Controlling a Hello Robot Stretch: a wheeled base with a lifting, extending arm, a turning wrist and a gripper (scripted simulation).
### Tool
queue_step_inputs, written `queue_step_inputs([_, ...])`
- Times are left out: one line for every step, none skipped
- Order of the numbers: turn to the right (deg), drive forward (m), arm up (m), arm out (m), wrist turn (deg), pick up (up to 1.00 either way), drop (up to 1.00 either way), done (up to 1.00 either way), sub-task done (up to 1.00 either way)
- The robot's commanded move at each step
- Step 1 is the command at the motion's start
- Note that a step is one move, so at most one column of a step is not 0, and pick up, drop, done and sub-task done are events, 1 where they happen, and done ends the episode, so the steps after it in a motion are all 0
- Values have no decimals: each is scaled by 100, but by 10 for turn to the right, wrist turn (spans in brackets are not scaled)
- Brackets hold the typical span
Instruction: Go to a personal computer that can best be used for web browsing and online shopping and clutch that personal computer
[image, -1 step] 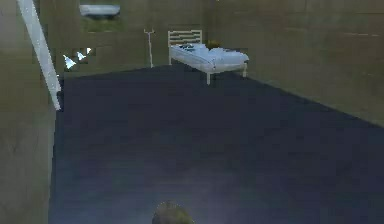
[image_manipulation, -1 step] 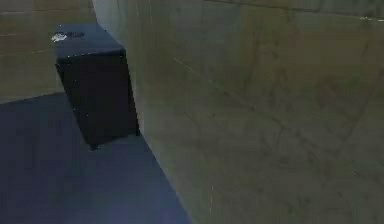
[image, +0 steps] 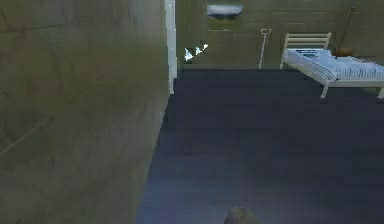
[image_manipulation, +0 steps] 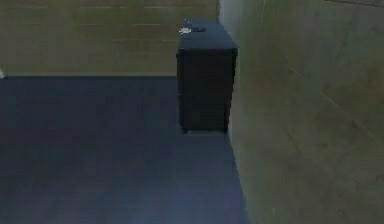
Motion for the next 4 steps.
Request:
queue_step_inputs([0, 100, 0, 0, 0, 0, 0, 0, 0])
queue_step_inputs([0, 20, 0, 0, 0, 0, 0, 0, 0])
queue_step_inputs([330, 0, 0, 0, 0, 0, 0, 0, 0])
queue_step_inputs([0, 100, 0, 0, 0, 0, 0, 0, 0])
